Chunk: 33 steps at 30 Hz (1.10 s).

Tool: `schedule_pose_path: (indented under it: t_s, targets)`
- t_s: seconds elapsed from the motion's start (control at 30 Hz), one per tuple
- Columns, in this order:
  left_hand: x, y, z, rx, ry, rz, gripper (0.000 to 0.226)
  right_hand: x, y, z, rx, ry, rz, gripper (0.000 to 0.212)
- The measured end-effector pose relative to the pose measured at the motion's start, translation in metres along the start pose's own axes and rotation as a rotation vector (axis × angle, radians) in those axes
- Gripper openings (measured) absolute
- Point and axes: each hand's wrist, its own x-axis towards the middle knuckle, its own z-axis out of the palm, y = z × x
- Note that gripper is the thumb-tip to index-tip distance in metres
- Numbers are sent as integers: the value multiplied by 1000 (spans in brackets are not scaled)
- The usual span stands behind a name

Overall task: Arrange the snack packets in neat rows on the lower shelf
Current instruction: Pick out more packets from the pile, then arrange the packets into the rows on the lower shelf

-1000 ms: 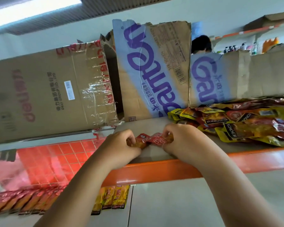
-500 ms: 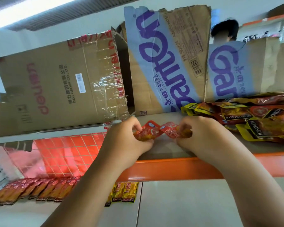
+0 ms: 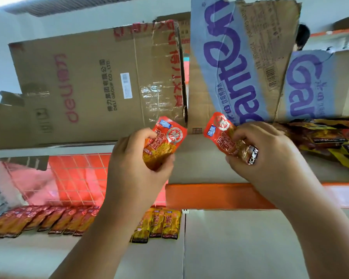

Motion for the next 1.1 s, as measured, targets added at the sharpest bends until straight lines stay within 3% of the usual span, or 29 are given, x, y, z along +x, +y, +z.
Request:
schedule_pose_path:
  t_s: [0.33,0.57,0.8,1.1]
  targets:
    - [-29,-139,-80,19,-41,-131,47,6,-130,112,-8,-94,-103,31]
    - [-63,-255,-141,74,-115,-222,51,-5,-210,224,61,-200,-70,28]
    - [-100,-354,-180,85,-159,-280,51,-35,-251,324,86,-338,35,30]
    - [-134,-420,-180,80,-199,-422,48,-57,-272,405,63,-475,153,32]
